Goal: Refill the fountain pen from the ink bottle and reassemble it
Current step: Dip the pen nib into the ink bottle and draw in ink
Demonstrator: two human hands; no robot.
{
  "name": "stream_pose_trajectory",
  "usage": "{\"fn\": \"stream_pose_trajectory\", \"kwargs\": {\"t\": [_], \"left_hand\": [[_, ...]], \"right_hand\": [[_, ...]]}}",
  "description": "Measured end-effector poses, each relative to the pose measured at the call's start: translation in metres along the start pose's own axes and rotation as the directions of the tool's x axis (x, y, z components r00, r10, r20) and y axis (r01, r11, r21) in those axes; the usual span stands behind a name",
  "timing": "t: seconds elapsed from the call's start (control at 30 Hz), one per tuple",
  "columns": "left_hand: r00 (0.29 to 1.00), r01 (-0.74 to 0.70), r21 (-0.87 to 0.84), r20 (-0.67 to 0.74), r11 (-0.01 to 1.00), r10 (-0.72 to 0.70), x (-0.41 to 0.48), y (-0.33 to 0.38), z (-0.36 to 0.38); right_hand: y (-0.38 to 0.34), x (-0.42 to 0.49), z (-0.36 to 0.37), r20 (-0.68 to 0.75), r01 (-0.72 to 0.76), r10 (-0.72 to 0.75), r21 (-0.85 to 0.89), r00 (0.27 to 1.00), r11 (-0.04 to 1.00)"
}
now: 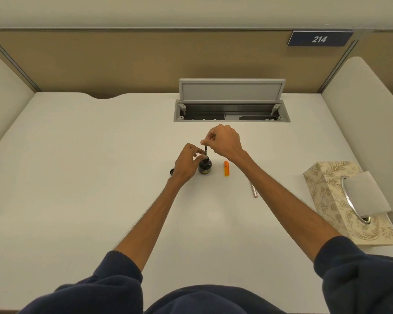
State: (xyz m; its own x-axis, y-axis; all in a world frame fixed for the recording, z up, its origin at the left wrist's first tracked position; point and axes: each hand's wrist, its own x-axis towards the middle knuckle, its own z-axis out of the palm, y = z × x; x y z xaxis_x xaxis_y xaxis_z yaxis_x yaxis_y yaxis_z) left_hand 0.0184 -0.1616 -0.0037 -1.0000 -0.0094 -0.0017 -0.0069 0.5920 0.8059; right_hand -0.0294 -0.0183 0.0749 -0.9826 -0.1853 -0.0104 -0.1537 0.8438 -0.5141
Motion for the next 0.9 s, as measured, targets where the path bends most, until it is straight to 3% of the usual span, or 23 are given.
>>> {"fn": "stream_pose_trajectory", "kwargs": {"t": [0.33,0.57,0.9], "left_hand": [[1.0,0.027,0.008,0.003,1.0,-0.027,-0.001,0.001,-0.002],[1.0,0.029,-0.002,0.003,1.0,-0.029,-0.002,0.004,-0.002],[1.0,0.027,0.004,0.003,1.0,-0.027,-0.003,0.008,-0.005]], "right_hand": [[0.003,0.008,-0.01,0.187,0.009,-0.025,0.087,0.982,0.996],[0.01,0.009,-0.007,0.159,-0.078,0.055,0.141,0.986,0.987],[0.015,0.008,-0.006,0.194,-0.07,0.02,0.258,0.981,0.963]]}}
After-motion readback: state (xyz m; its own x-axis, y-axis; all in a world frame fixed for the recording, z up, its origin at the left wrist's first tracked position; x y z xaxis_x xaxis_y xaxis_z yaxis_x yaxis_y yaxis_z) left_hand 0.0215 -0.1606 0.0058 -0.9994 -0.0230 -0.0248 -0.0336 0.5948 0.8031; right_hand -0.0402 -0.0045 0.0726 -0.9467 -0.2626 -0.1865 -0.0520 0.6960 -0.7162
